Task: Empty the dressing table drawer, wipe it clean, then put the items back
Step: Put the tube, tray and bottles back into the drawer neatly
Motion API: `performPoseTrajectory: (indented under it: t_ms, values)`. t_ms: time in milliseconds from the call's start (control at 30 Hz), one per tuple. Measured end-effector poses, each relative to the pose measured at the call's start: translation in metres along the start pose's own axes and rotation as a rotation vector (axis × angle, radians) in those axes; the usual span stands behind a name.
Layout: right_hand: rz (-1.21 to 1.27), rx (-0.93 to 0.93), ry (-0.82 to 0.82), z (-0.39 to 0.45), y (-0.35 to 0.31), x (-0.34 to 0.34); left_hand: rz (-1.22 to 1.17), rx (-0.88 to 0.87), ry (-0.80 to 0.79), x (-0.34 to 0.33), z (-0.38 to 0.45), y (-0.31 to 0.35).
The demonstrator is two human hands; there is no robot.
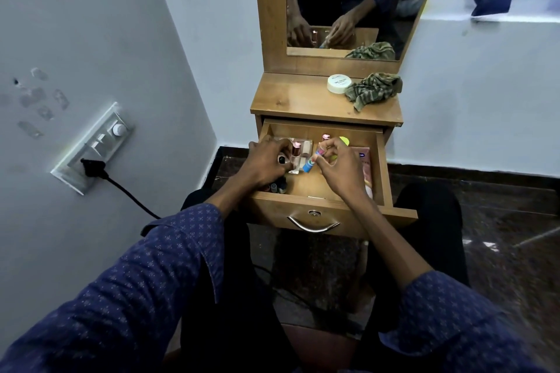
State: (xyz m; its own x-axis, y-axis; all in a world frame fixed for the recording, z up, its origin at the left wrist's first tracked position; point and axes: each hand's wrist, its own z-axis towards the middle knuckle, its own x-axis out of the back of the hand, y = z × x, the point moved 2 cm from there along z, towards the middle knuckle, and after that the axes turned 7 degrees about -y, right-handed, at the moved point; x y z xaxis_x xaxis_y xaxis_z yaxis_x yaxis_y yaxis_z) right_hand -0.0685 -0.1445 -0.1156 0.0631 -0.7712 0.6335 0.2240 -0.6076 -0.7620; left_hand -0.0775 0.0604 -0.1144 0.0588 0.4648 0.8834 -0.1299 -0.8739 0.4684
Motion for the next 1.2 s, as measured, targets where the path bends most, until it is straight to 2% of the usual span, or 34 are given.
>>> performPoseTrajectory:
  t_ms: [167,767,900,1000,1067,1200]
  values:
    - [0.002,-0.004,-0.053,-0.001,0.003,-0.003,0.083,-0.005,-0.076,0.0,0.002,0.0]
    - [-0.013,-0.017,-0.2,-0.001,0.006,-0.008,0.159,0.04,-0.137,0.003,0.005,0.002]
    - [0.051,0.015,-0.229,-0.002,0.005,-0.008,0.077,0.015,-0.12,0.014,0.0,0.004]
    - [0.099,0.075,-0.231,-0.002,0.0,-0.006,0.04,-0.046,0.042,0.023,-0.01,0.003]
    - [0.102,0.12,-0.227,-0.004,-0.005,-0.005,-0.071,-0.095,0.107,0.03,-0.02,0.005]
    - [0.089,0.171,-0.186,-0.007,-0.017,-0.006,-0.272,-0.097,-0.096,0.036,-0.037,0.009]
